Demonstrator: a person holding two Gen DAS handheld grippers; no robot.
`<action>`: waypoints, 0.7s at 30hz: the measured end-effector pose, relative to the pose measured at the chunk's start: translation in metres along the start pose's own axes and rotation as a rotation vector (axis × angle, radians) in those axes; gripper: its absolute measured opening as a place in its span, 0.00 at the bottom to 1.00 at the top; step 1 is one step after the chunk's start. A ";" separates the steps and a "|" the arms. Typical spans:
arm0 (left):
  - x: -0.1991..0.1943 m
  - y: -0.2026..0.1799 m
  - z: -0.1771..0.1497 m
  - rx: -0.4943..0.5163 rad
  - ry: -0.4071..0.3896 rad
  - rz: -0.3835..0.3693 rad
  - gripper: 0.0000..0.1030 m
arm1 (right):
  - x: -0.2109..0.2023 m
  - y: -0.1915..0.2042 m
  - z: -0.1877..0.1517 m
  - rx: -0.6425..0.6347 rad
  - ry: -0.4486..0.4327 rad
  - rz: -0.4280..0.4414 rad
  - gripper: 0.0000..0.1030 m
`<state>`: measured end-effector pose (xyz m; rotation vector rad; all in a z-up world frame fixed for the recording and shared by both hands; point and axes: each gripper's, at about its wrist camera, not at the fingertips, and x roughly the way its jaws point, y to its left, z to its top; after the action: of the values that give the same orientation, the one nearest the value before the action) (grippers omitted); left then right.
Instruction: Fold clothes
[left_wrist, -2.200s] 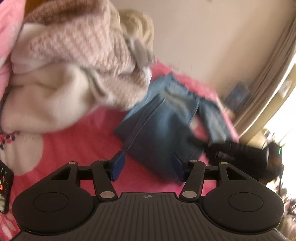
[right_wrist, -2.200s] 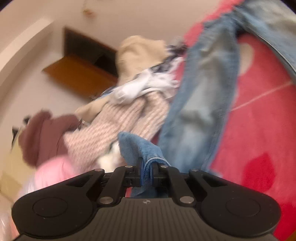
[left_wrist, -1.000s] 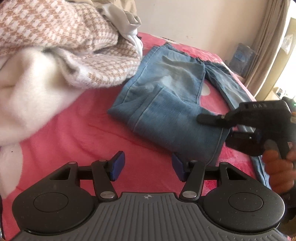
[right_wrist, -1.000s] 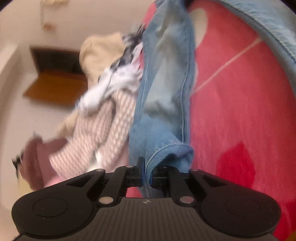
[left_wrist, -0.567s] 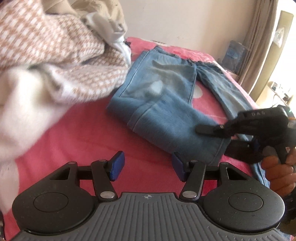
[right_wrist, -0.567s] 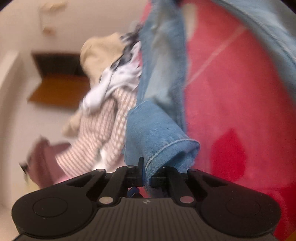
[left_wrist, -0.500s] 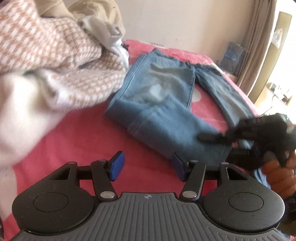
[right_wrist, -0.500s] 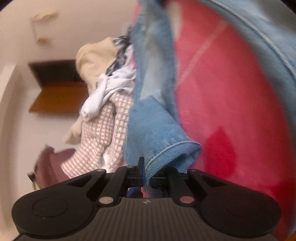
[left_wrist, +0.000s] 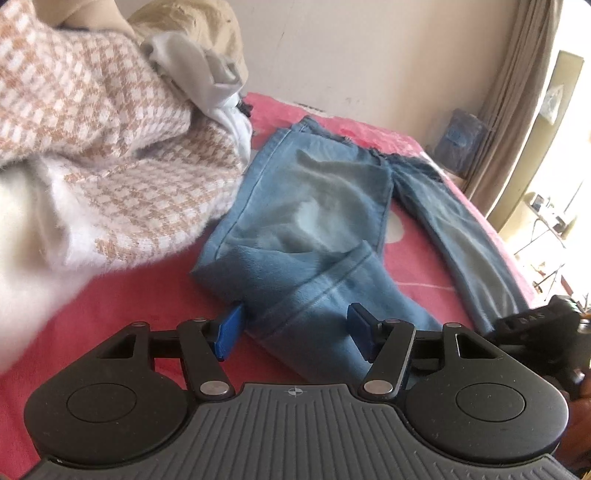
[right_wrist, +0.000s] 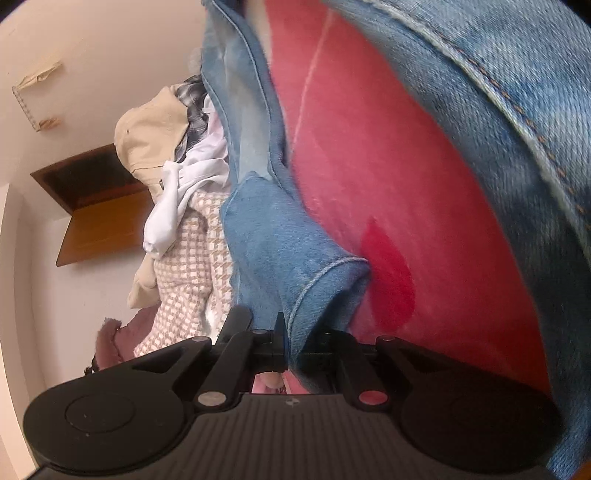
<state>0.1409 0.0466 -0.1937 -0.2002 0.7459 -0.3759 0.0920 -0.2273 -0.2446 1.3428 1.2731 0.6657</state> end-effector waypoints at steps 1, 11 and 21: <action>0.002 0.002 0.001 -0.012 0.006 -0.004 0.63 | 0.000 0.001 0.000 -0.001 0.000 -0.004 0.06; -0.004 0.010 0.002 -0.095 0.056 -0.084 0.57 | -0.001 0.012 -0.008 -0.109 0.001 -0.073 0.11; -0.052 0.001 -0.010 -0.130 0.144 -0.339 0.53 | -0.013 0.016 -0.011 -0.020 0.087 0.056 0.08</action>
<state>0.0995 0.0680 -0.1687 -0.4277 0.8806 -0.6692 0.0831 -0.2330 -0.2237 1.3502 1.2983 0.7809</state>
